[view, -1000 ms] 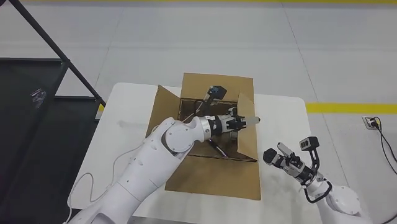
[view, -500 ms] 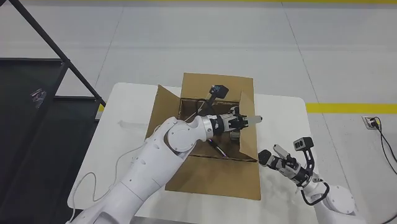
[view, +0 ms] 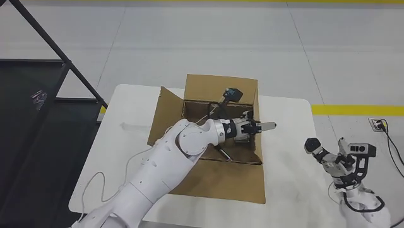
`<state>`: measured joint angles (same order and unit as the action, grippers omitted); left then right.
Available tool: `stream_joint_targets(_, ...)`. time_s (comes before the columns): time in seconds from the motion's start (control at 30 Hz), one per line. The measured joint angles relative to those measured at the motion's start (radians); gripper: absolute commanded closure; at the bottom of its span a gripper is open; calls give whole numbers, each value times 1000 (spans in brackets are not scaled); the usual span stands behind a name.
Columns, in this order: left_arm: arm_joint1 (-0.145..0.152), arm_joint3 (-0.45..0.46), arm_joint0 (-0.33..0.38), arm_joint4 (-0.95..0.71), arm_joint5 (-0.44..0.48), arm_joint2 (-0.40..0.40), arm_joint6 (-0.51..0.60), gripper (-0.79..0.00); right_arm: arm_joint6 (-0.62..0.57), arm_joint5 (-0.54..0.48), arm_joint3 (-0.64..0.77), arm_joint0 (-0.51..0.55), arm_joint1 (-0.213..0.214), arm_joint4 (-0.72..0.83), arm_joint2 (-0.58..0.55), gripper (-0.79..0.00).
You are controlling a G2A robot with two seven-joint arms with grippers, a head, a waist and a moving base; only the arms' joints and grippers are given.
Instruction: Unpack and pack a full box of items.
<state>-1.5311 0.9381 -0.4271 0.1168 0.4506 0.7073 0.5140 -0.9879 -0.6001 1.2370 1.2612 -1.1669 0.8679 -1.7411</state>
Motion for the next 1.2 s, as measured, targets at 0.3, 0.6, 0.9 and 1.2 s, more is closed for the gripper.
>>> stream_joint_targets(0.3, -58, -91, 36, 2, 54, -62, -41, -785, -29, -42, -1, 73, 6, 95, -91, -785)
stream_joint_targets(0.6, -123, -224, 82, 20, 88, -118, -60, -785, -73, -47, -24, 82, 7, 127, -111, -785)
stream_joint_targets(0.9, -187, -346, 112, 8, 115, -149, -60, -785, -105, -43, -77, 59, 8, 144, -120, -785)
stream_joint_targets(1.2, -244, -440, 133, 4, 138, -165, -58, -785, -120, -39, -109, 47, 8, 148, -127, -785)
